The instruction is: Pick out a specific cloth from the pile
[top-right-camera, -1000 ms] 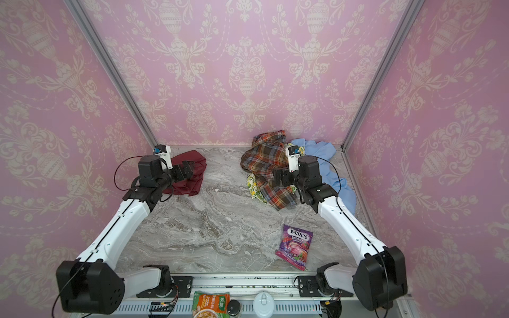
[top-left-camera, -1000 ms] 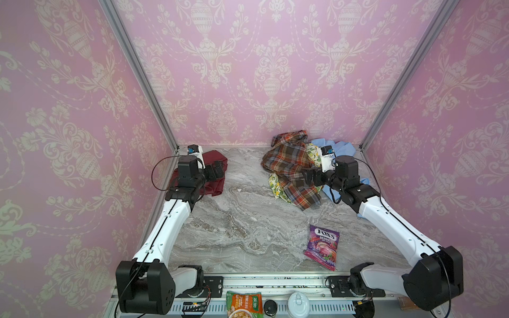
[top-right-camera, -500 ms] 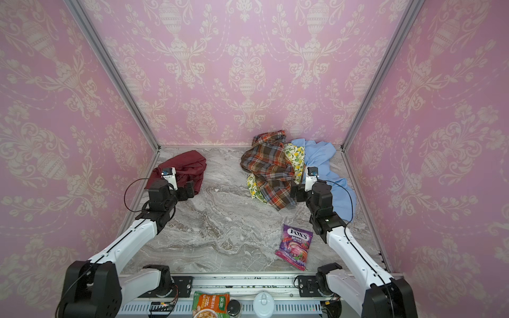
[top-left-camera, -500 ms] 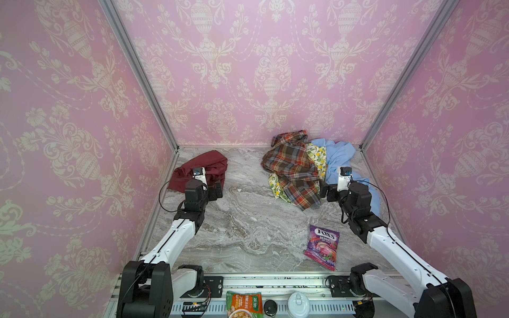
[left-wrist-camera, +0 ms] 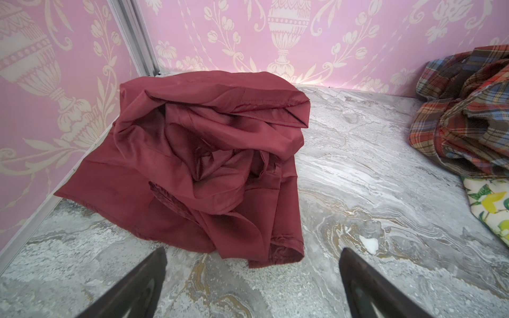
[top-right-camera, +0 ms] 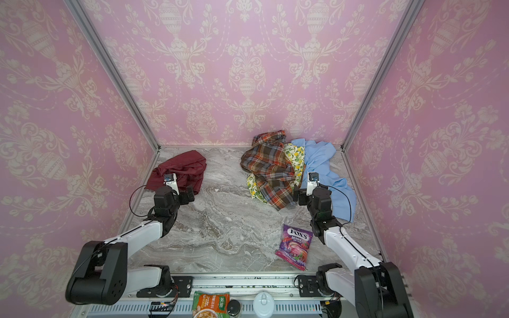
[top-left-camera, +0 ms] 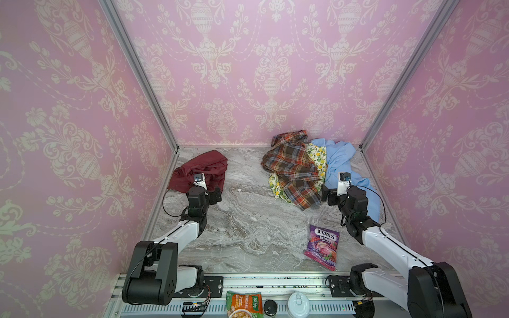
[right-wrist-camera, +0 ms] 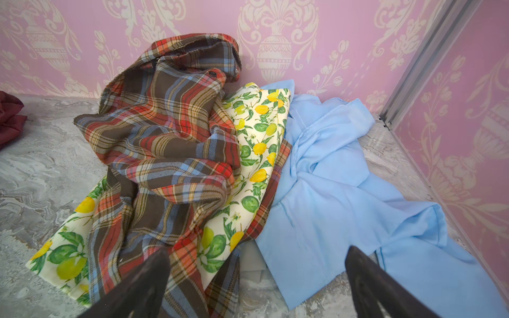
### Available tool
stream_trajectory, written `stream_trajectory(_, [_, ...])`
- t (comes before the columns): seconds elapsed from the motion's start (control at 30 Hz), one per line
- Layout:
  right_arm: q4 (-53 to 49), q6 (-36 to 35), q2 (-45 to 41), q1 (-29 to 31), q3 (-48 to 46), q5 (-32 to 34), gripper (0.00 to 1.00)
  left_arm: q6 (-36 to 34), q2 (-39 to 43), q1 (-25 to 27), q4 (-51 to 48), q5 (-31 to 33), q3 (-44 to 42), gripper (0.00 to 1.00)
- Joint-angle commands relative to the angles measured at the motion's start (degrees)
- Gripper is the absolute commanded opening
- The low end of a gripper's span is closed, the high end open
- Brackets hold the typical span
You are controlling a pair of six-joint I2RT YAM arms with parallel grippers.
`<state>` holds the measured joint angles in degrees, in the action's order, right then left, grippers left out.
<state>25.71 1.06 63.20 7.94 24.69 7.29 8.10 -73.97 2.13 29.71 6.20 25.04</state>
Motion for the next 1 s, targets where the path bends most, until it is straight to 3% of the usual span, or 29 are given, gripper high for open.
stream_trajectory(0.0, [3.73,-1.38,1.32,-0.71,-1.24,0.07,1.00,-0.59,-1.37,-1.37,4.73,1.30,-1.73,0.99])
stream_trajectory(0.23, [10.56,-1.62,5.85,-2.03,-3.63,0.70,1.00,-1.04,-5.14,-2.13,6.56,0.95,-1.78,0.99])
stream_trajectory(0.43, [22.35,-1.42,11.75,-2.97,-6.89,1.36,1.00,-4.43,-8.55,-2.26,13.12,0.51,-3.34,0.99])
stream_trajectory(0.67, [32.25,-1.28,22.99,-3.44,-6.63,-0.61,1.00,-1.75,-10.21,-6.74,14.91,-1.77,-2.77,0.99])
stream_trajectory(0.77, [33.89,-0.94,25.60,-3.85,-6.23,-0.93,1.00,-1.14,-13.11,-7.51,24.60,-0.39,-6.11,0.99])
stream_trajectory(0.87, [30.51,0.11,25.41,-4.89,-4.76,-2.37,1.00,-3.30,-15.34,-7.09,23.76,-5.06,-5.41,0.99])
stream_trajectory(0.9, [28.90,0.48,25.17,-5.34,-4.31,-3.04,1.00,-3.79,-18.97,-7.03,30.30,-5.06,-6.19,0.99])
stream_trajectory(0.97, [28.13,0.93,25.38,-6.26,-3.67,-5.23,1.00,-4.18,-19.37,-6.76,27.74,-5.27,-5.00,0.99])
